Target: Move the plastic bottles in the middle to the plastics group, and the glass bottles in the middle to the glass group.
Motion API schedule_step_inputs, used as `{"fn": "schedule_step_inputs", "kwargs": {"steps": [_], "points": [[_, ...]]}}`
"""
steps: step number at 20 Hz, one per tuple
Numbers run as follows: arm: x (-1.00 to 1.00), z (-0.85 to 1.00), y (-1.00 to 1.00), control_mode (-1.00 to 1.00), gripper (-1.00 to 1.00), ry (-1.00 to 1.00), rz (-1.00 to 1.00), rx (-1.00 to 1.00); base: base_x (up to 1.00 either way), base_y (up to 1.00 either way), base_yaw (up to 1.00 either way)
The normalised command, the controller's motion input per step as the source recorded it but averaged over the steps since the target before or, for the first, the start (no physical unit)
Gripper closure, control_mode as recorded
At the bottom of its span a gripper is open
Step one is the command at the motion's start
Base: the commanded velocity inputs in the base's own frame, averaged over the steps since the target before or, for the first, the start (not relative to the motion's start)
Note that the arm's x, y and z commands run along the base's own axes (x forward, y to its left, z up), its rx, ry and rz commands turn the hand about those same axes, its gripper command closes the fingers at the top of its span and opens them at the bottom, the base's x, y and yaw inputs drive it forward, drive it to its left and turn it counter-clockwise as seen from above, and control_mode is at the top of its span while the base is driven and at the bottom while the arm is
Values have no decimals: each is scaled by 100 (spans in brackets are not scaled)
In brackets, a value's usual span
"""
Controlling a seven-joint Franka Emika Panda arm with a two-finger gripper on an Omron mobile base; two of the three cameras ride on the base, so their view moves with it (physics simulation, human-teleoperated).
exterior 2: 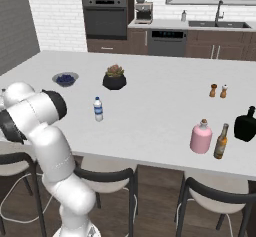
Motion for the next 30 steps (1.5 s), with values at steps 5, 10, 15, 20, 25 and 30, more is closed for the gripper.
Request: {"fn": "schedule_step_inputs", "kwargs": {"steps": [5,10,15,20,25,30], "points": [[17,-4,12,-100,100,0,-4,2,0,0,0],[4,-2,25,-100,100,0,-1,0,0,0,0],[6,-2,18,-100,100,0,-1,0,0,0,0],[4,-10,1,-100,100,1,0,0,0,0,0],[0,-20,-13,-100,-100,1,0,0,0,0,0],[0,-21,-16,-100,-100,1,0,0,0,0,0]]}}
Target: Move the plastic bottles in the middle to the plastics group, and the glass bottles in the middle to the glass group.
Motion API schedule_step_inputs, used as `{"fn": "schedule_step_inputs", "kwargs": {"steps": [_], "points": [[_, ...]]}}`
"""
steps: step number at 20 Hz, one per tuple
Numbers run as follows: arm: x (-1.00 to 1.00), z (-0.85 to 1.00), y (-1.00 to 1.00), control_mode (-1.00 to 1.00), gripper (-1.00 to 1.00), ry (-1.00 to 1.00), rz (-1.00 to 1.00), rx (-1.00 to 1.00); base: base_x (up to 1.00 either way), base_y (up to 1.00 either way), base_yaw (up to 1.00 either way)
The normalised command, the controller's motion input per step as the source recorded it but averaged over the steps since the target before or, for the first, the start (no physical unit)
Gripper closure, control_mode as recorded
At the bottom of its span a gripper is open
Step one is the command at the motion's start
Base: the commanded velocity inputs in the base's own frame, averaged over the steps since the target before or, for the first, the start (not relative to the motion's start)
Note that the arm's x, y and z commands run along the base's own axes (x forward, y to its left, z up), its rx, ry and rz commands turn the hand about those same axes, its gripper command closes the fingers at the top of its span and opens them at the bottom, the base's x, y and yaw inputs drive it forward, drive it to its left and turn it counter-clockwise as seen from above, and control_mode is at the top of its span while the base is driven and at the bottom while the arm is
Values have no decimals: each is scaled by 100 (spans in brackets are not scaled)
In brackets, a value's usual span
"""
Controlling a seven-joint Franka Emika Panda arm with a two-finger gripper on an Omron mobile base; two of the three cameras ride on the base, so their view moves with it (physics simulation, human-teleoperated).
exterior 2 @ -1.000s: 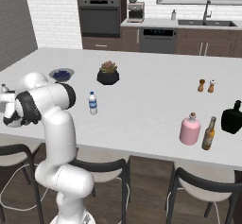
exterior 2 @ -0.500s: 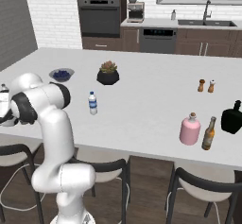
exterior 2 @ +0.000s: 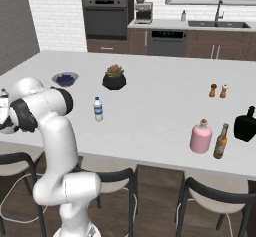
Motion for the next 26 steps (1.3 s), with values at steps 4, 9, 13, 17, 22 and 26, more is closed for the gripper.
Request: {"fn": "schedule_step_inputs", "kwargs": {"steps": [4,9,13,17,22,26], "points": [[0,-10,-14,-100,-100,0,0,0,0,0,0],[0,0,-5,-100,-100,0,0,0,0,0,0],[-9,12,0,-100,-100,0,0,3,0,0,0],[-32,30,-9,-100,-100,0,-5,9,0,0,0],[-43,37,-41,-100,-100,7,-10,9,0,0,0],[-41,37,-61,-100,-100,13,-8,1,0,0,0]]}}
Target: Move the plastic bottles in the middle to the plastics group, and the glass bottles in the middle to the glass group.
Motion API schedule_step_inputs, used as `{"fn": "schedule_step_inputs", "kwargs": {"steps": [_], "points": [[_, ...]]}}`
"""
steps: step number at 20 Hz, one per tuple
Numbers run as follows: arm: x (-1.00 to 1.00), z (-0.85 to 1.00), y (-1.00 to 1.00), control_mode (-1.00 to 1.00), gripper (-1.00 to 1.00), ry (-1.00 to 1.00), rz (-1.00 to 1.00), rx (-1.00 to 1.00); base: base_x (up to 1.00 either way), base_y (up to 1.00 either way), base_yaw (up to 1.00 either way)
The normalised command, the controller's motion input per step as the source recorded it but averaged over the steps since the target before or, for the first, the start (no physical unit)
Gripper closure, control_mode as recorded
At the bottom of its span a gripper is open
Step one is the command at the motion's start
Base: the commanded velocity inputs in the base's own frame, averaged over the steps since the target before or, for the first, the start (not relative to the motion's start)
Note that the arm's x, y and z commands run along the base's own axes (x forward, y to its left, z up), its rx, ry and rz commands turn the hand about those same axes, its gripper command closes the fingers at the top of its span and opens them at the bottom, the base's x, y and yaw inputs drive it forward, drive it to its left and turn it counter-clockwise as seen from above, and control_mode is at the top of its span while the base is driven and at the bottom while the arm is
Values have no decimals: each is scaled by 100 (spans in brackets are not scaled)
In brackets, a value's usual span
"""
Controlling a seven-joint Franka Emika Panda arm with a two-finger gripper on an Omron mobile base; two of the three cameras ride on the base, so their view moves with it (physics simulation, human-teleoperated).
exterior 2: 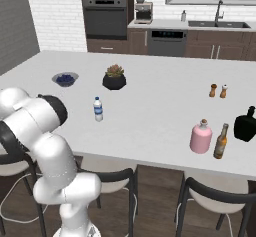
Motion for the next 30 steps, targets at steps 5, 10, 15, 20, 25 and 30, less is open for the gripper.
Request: {"fn": "schedule_step_inputs", "kwargs": {"steps": [5,10,15,20,25,30], "points": [[-37,42,-73,-100,-100,15,-3,0,0,0,0],[-27,43,-78,-100,-100,21,0,0,0,0,0],[-22,28,-82,-100,-100,12,0,0,0,0,0],[-1,24,-84,-100,-100,5,0,0,0,0,0],[4,23,-84,-100,-100,5,0,-3,0,0,0],[19,20,-69,-100,-100,0,0,-3,0,0,0]]}}
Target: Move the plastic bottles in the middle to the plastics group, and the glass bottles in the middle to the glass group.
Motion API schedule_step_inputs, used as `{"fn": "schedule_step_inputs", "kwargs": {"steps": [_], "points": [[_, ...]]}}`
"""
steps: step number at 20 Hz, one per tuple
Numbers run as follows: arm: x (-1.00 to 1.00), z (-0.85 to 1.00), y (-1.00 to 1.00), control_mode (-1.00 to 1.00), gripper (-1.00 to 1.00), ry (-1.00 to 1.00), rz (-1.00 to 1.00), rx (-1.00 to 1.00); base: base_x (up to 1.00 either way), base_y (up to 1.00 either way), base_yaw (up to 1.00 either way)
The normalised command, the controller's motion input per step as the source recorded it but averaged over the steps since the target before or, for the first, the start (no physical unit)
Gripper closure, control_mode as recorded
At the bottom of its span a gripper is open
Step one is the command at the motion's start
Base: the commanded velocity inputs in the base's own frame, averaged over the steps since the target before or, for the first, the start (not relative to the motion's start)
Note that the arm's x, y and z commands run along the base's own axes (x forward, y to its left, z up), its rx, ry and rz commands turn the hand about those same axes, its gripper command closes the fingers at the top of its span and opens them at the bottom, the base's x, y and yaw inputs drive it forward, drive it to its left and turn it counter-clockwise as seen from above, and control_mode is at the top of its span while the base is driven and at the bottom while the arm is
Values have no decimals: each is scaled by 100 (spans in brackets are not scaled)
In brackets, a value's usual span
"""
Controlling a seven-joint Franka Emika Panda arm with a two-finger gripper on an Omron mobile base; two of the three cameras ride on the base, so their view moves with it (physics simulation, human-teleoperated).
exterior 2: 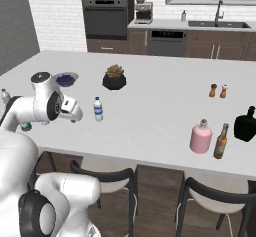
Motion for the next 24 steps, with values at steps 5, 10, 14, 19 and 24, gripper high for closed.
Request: {"fn": "schedule_step_inputs", "kwargs": {"steps": [5,10,14,19,24], "points": [[35,16,-54,-100,-100,-4,2,-1,0,0,0],[58,13,-31,-100,-100,-2,9,0,0,0,0],[45,0,-11,-100,-100,-6,12,0,0,0,0],[21,-14,0,-100,-100,-15,16,0,0,0,0],[17,-21,1,-100,-100,-16,9,-1,0,0,0]]}}
